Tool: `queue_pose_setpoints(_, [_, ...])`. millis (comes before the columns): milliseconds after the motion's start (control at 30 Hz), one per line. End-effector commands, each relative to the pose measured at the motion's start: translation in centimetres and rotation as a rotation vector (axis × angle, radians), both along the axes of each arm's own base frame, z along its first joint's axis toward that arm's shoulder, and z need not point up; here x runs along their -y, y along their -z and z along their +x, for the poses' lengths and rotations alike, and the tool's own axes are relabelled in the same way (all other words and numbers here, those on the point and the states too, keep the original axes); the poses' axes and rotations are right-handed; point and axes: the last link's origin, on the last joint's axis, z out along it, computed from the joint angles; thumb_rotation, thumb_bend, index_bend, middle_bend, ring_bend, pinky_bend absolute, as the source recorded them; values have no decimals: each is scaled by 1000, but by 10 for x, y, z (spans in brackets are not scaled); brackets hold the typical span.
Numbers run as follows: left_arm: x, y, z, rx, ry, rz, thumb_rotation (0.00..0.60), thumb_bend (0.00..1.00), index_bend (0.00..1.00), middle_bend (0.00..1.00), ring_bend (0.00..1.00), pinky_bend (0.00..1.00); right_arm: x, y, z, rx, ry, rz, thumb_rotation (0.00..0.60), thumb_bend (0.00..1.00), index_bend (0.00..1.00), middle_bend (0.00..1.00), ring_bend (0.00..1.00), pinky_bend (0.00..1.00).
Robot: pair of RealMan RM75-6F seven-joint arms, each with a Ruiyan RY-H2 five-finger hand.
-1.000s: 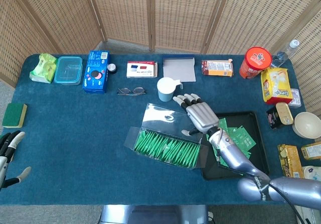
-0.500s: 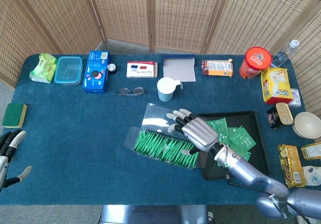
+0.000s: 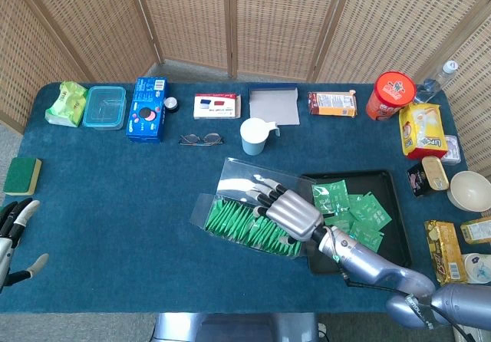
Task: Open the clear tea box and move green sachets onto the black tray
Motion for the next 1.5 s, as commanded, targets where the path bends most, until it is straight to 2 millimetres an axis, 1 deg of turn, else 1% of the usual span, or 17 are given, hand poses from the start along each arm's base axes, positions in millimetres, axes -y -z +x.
queue_pose_setpoints(33, [0,1,-1,1,-1,-3,600,224,46,59,0,233,0,7,0,-53,-36,-8,600,121,331,23,0,14])
queue_pose_setpoints(433, [-1,3,-4,5,-7,-10,600,223,45,59,0,232,4,23,4,-152,-103,-19,600,115,337,23,0,14])
queue_pose_setpoints(933, [1,2,-8,8,-12,-6,600,223,45,59,0,233,8,35,14,-185,-126,-23,600,115,360,29,0,14])
queue_pose_setpoints(1067, [1,2,-8,9,-11,-6,600,223,45,59,0,233,8,37,14,-186,-129,-28,600,114,389,40,0,14])
queue_pose_setpoints(1367, [1,1,-8,10,-7,0,600,223,46,58,0,232,5,42,17,-173,-146,-41,600,115,524,70,17,15])
queue_pose_setpoints(1500, [2,1,-8,8,-8,0,600,223,45,58,0,232,4,43,17,-167,-147,-41,600,114,548,74,21,15])
